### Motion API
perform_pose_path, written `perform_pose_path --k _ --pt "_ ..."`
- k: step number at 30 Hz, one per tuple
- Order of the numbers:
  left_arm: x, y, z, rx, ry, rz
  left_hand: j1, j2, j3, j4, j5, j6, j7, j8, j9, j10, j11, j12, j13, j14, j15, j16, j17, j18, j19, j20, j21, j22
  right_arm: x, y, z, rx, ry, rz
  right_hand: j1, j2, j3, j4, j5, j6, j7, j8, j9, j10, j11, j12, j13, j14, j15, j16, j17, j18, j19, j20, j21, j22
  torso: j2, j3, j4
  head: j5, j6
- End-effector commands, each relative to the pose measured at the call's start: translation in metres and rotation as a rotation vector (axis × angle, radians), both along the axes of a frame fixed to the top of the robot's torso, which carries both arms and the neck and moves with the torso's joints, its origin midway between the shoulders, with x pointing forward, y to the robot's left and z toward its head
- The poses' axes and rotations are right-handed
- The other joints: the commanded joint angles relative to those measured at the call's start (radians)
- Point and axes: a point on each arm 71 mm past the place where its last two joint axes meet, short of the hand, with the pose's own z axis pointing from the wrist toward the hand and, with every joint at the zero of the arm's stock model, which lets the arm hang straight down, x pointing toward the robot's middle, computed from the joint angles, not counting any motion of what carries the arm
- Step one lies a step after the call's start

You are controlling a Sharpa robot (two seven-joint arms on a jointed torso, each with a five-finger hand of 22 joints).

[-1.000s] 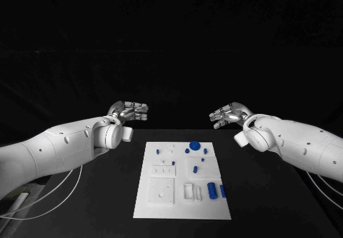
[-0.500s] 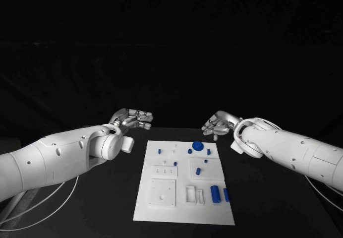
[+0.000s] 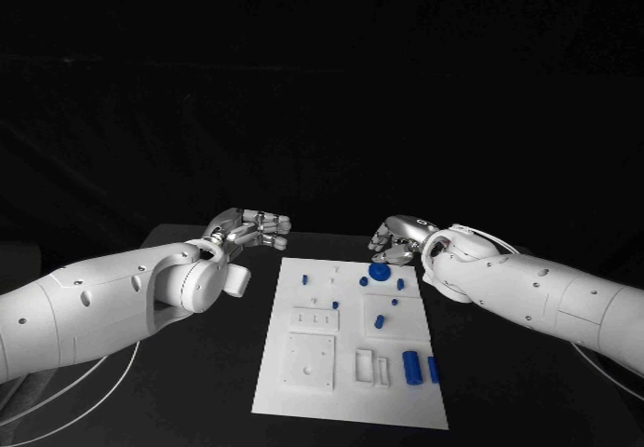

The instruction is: Assemble the parts on the task board

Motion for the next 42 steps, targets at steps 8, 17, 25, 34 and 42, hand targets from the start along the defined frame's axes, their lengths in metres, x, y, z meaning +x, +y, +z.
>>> perform_pose_path --k 8,17,25,34,42 --pt "-0.006 -0.009 0.017 -0.009 -0.048 -0.041 -0.012 0.002 -0.001 -0.012 0.001 -0.008 -0.001 -0.003 0.001 -0.011 0.002 -0.005 -0.001 -0.006 0.002 0.007 -0.005 0.009 0.013 0.001 -0.016 -0.007 -0.002 0.004 -0.003 -0.166 -0.097 0.008 0.005 -0.018 -0.017 0.002 -0.009 -0.007 0.000 -0.003 0.000 -0.020 0.002 0.000 0.000 -0.010 0.011 0.074 -0.021 0.007 0.018 0.003 0.002 0.059 0.043 -0.0060 0.0123 -0.010 0.010" --pt "-0.007 -0.009 0.024 -0.008 -0.062 -0.046 -0.017 0.001 -0.003 -0.013 0.000 -0.011 0.000 -0.003 0.001 -0.016 0.004 -0.005 -0.001 -0.007 0.003 0.007 -0.007 0.009 0.016 0.002 -0.023 -0.010 -0.008 0.012 -0.009 -0.201 -0.087 0.034 0.004 -0.018 -0.027 0.002 -0.011 -0.007 -0.001 -0.002 0.000 -0.019 0.003 0.000 0.000 -0.018 0.014 0.120 -0.055 0.002 0.031 0.006 -0.023 0.125 0.064 -0.0073 0.0179 -0.015 0.011" --pt "-0.008 -0.009 0.025 -0.008 -0.064 -0.048 -0.020 0.001 -0.004 -0.014 -0.001 -0.012 0.000 -0.003 0.001 -0.019 0.005 -0.005 -0.001 -0.007 0.003 0.007 -0.008 0.009 0.019 0.002 -0.028 -0.012 -0.010 0.013 -0.013 -0.230 -0.089 0.033 0.005 -0.021 -0.025 0.004 -0.015 -0.008 0.000 -0.003 0.000 -0.021 0.003 0.000 0.000 -0.024 0.014 0.141 -0.075 0.003 0.044 0.006 -0.064 0.192 0.084 -0.0083 0.0173 -0.019 0.018" --pt "-0.007 -0.011 0.025 -0.008 -0.064 -0.050 -0.023 0.002 -0.004 -0.014 -0.002 -0.013 0.001 -0.003 0.002 -0.023 0.006 -0.005 -0.001 -0.008 0.003 0.008 -0.009 0.009 0.024 0.002 -0.037 -0.016 -0.011 0.015 -0.014 -0.249 -0.102 0.022 0.004 -0.022 -0.020 0.004 -0.021 -0.008 0.000 -0.004 0.000 -0.021 0.003 0.000 0.000 -0.025 0.015 0.148 -0.082 0.002 0.057 0.006 -0.091 0.243 0.103 -0.0122 0.0144 -0.019 0.025" --pt "-0.008 -0.011 0.025 -0.009 -0.064 -0.053 -0.023 0.002 -0.004 -0.014 -0.002 -0.013 0.001 -0.003 0.002 -0.023 0.006 -0.005 -0.001 -0.008 0.003 0.008 -0.009 0.009 0.024 0.002 -0.037 -0.016 -0.010 0.014 -0.014 -0.260 -0.120 -0.001 0.004 -0.033 0.018 0.009 -0.049 -0.007 0.001 -0.004 0.000 -0.021 0.003 -0.001 0.000 -0.025 0.015 0.154 -0.089 0.003 0.064 0.007 -0.110 0.279 0.116 -0.0150 0.0185 -0.016 0.029"
